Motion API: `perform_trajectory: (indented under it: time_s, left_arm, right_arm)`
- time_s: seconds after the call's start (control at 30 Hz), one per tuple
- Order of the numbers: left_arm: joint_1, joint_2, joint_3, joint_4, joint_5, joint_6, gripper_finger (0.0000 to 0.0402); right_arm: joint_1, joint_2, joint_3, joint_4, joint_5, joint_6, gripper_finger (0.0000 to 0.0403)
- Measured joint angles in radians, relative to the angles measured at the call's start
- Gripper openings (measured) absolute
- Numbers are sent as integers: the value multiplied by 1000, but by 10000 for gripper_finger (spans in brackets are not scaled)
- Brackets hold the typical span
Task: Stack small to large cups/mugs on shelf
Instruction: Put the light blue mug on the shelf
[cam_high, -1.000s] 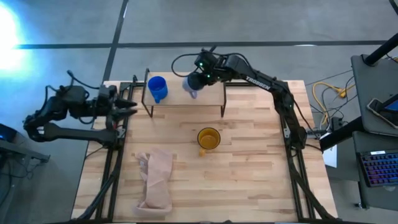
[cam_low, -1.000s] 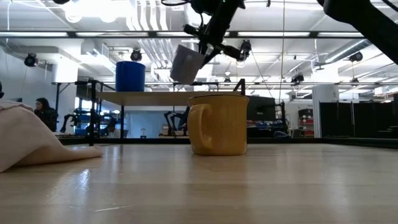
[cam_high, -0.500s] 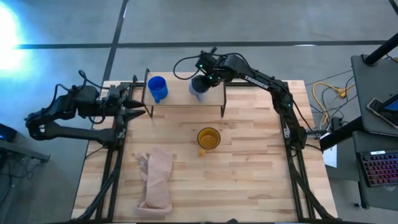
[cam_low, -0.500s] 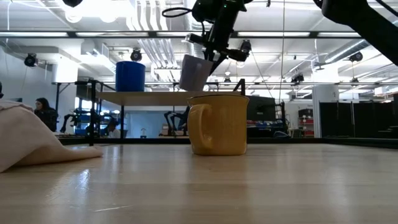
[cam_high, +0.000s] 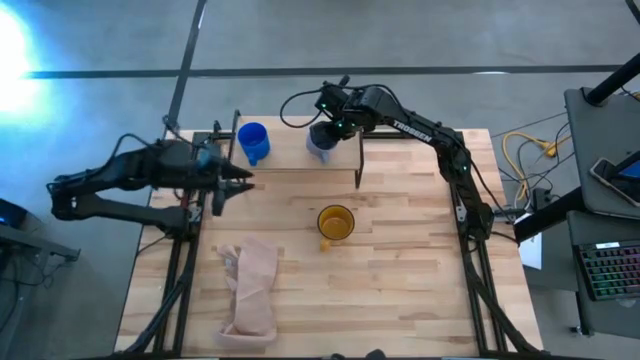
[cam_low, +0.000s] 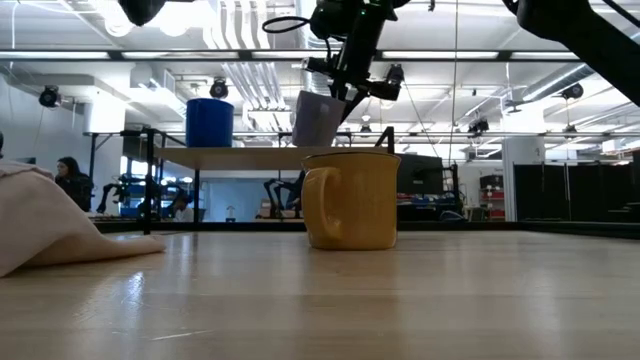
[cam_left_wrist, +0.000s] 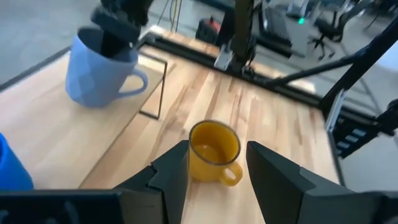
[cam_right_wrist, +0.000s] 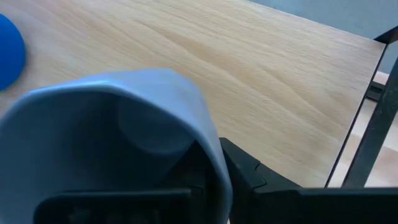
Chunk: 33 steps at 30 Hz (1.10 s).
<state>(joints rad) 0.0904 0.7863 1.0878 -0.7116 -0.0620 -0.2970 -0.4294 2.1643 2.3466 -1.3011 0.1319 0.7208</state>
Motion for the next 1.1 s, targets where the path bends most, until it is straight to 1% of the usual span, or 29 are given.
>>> perform_trajectory:
  time_s: [0.13, 0.53, 0.83, 1.1]
  left_arm:
    - [0, 23, 0, -3, 1, 18, 146]
    - [0, 36, 3, 39, 5, 25, 146]
    - [0, 58, 2, 48, 43, 21, 146]
    - [0, 72, 2, 49, 57, 20, 146]
  right_arm:
    - [0, 0, 0, 1, -2, -5, 26]
    - [0, 0, -1, 8, -8, -16, 57]
    - [-1, -2, 8, 82, -8, -27, 77]
    - [-4, -4, 8, 87, -10, -30, 98]
